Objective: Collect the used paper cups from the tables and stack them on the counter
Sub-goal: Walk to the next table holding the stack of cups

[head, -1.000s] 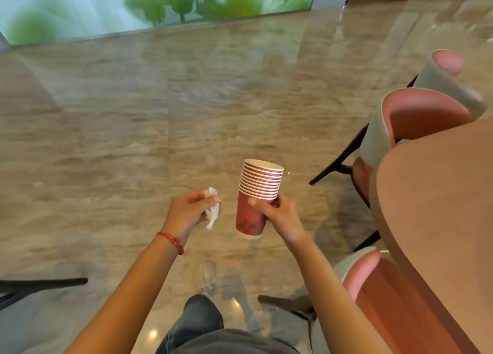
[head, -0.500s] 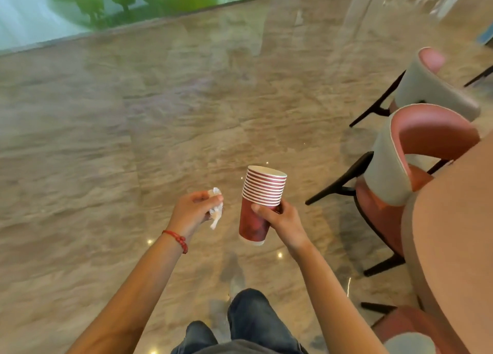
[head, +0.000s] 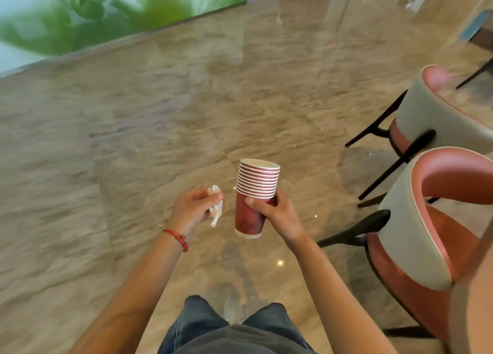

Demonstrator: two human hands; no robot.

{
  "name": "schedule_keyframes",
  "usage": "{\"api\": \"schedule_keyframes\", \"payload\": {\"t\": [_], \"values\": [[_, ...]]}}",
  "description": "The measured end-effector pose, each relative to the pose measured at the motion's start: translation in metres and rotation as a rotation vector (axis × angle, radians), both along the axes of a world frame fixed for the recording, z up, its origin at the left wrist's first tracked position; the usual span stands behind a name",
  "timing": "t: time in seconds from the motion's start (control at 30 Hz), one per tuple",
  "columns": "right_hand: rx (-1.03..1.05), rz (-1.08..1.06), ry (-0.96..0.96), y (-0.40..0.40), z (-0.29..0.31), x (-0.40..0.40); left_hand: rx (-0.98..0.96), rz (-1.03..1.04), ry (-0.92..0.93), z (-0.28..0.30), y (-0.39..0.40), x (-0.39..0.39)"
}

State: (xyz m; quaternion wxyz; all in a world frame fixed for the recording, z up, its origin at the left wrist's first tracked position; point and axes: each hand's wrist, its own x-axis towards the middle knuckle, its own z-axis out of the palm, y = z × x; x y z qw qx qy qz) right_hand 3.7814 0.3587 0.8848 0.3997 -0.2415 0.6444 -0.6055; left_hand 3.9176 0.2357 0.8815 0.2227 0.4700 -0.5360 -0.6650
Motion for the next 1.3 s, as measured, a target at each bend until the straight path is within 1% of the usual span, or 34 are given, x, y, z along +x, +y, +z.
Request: {"api": "schedule_keyframes", "payload": {"t": [0.17, 0.37, 0.67, 0.83, 0.97, 1.13, 1.3], "values": [[-0.003, -0.043, 0.005, -0.066, -0.001, -0.067, 0.005, -0.065, -0.002, -0.003, -0.075, -0.074], [0.001, -0.189, -0.01, -0.154, -0.019, -0.159, 0.028, -0.177, 0.033, -0.021, -0.182, -0.181], [-0.037, -0.414, 0.009, -0.298, -0.004, -0.304, 0.005, -0.404, 0.066, -0.003, -0.347, -0.363], [-0.022, -0.536, -0.022, -0.334, -0.005, -0.376, 0.011, -0.517, 0.063, -0.002, -0.396, -0.457], [-0.019, -0.595, -0.019, -0.362, -0.017, -0.443, 0.027, -0.588, 0.064, -0.015, -0.428, -0.533], [-0.027, -0.641, -0.016, -0.4, -0.031, -0.544, 0.027, -0.632, 0.067, -0.027, -0.465, -0.643], [-0.031, -0.646, -0.012, -0.444, -0.018, -0.654, 0.011, -0.674, 0.056, -0.015, -0.5, -0.756]]}}
